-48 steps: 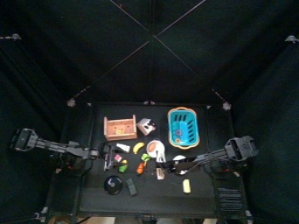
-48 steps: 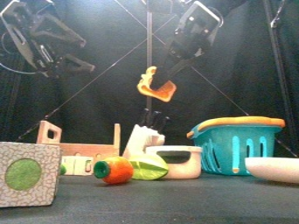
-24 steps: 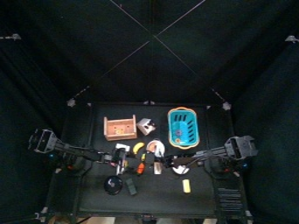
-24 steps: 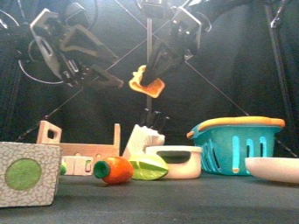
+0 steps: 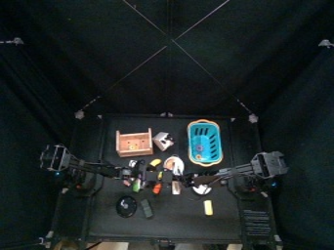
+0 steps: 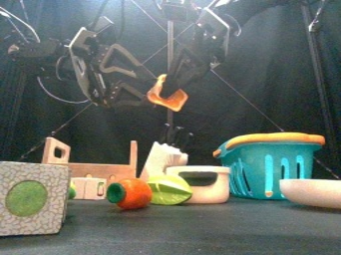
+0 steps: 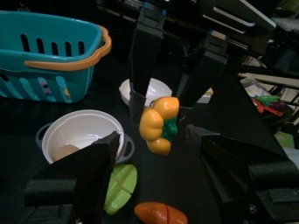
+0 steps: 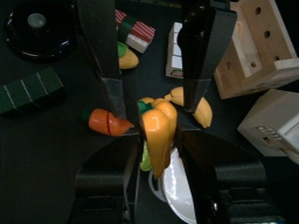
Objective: Hand over squash half
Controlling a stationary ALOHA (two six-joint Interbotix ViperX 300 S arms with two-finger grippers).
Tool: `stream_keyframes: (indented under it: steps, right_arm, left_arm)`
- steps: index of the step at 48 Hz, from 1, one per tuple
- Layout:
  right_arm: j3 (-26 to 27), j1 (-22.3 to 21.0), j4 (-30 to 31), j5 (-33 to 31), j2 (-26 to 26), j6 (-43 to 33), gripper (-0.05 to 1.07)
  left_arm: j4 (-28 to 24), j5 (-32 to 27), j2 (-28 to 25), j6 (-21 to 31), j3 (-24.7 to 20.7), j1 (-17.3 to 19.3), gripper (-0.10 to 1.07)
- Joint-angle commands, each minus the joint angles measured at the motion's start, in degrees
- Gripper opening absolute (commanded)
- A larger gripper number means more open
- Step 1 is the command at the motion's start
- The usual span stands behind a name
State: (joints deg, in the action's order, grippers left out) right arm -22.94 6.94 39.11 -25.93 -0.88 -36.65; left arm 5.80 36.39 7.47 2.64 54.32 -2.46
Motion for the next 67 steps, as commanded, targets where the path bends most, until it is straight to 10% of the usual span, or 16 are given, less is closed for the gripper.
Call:
stream_keyframes:
  steps: [1,38,67]
  right_arm:
    - [0.8,-0.2,0.1,0.4,-1.5,0.1,0.67]
    - [0.5,-0.3,-0.4,0.2,-1.0,-0.4,0.70]
    - [-0.9,0.2,-0.2,-1.7,-0.4,0.3,0.97]
  left_arm:
    - [-0.3,0.7,-0.3,-0.1,-1.6,0.4,0.95]
    - [-0.2,0.7,-0.3,-0.1,-1.8,1.0,0.73]
    - [-0.2,0.7,0.4,0.1,-1.1,1.0,0.73]
